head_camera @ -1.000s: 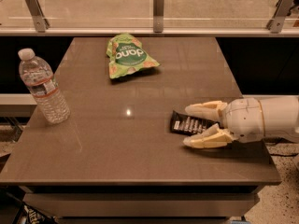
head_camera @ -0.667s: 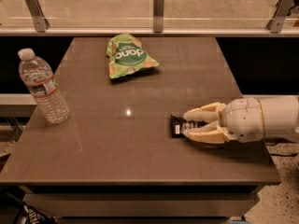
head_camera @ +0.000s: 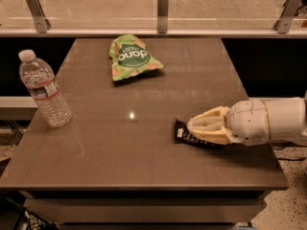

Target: Move rxbar chocolate near green rice chip bag

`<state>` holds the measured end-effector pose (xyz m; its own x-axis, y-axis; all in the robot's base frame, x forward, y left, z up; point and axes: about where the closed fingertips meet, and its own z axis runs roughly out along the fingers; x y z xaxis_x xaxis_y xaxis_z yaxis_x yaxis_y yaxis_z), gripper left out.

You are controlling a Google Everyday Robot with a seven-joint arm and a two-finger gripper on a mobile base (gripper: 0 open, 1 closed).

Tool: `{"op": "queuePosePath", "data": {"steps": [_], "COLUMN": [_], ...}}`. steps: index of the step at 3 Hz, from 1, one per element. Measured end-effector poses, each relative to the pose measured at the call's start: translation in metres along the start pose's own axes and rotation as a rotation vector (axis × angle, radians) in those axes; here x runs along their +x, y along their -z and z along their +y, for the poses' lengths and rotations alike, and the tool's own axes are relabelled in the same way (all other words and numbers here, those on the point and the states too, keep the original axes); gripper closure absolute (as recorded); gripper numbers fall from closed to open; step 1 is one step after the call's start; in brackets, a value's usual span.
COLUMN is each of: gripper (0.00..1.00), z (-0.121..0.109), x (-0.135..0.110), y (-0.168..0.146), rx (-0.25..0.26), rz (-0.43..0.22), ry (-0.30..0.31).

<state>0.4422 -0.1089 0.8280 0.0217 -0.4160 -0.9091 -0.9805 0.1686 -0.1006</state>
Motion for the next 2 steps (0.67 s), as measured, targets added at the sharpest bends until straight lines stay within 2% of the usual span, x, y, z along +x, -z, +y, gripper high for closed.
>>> {"op": "queuePosePath", "data": {"steps": [1,2], "gripper": [1.00,0.82], "z": [0.0000,0.0006], "x": [-0.0001,-0.0014], "y": [-0.0001,-0.0017], "rx": [0.000,-0.004], "rz": [0.000,0.000], "ry": [0.000,0.003]}}
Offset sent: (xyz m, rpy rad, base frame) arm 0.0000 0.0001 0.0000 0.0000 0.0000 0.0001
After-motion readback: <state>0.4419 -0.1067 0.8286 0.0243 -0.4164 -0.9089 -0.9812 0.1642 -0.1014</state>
